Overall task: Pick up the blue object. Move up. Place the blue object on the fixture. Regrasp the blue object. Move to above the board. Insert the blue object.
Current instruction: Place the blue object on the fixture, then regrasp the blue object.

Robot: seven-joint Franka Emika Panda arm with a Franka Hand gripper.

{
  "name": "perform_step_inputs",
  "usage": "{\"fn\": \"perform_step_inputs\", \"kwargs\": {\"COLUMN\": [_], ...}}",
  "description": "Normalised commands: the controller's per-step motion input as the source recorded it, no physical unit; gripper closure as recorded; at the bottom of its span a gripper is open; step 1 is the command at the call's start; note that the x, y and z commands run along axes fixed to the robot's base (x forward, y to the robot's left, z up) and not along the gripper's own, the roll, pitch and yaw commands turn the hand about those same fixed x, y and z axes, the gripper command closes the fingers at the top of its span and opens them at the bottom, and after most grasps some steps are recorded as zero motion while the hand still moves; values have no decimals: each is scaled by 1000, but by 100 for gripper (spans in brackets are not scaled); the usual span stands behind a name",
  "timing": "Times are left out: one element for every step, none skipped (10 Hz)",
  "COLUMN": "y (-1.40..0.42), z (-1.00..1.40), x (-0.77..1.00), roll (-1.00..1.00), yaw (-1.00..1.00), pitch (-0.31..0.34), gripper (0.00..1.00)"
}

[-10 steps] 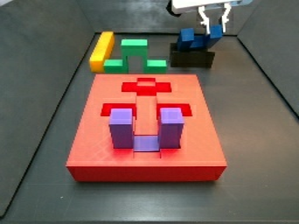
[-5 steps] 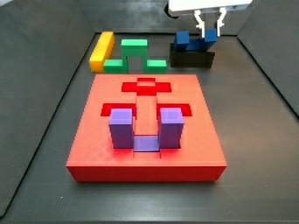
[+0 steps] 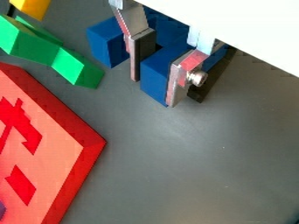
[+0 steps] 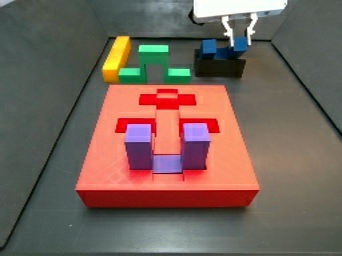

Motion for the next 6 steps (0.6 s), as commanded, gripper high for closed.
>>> {"fn": "perform_step_inputs", "kwargs": {"y": [0, 0, 0, 126, 189, 11], "z": [0, 0, 0, 0, 309, 463], "x": [-40, 0, 0, 0, 151, 200], "roll": [86, 0, 0, -186, -223, 231], "yaw": [-49, 0, 0, 0, -80, -160], "pitch": [0, 0, 0, 0, 120, 237], "gripper": [100, 100, 0, 0, 0, 0]}}
